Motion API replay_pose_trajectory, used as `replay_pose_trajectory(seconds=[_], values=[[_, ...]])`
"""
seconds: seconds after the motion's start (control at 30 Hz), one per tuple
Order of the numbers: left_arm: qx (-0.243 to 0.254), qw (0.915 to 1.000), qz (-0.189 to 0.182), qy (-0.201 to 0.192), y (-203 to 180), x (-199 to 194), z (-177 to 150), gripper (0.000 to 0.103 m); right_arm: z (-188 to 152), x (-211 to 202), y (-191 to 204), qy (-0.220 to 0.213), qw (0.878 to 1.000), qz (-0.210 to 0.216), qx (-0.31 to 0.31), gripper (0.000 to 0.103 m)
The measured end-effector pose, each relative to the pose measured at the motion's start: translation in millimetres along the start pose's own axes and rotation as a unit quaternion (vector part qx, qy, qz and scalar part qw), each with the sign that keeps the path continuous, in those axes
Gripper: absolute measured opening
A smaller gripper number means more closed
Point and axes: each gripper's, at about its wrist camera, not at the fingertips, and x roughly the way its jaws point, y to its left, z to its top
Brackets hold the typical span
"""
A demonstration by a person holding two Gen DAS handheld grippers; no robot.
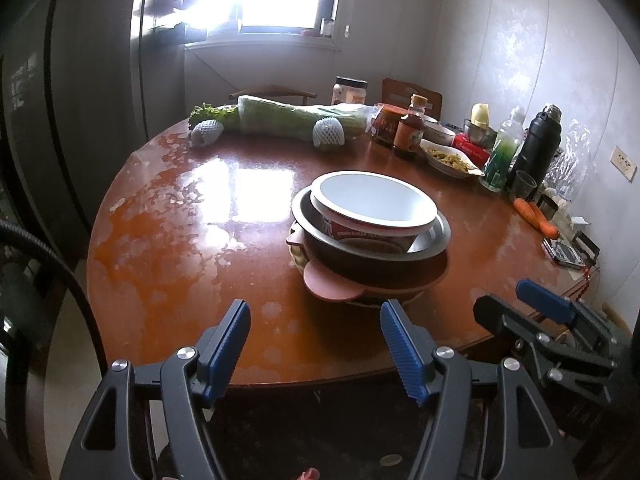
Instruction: Organize plates and bowls
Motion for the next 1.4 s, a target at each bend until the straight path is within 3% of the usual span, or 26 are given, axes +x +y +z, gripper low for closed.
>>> replay_pose_trajectory(seconds=[1.4], values=[[0.003,0.9999,0.011,0.011,2.6,1.5,-4.1,0.067,-10.7,-4.3,5.8,0.004,1.000,-0.011,0.004,0.076]])
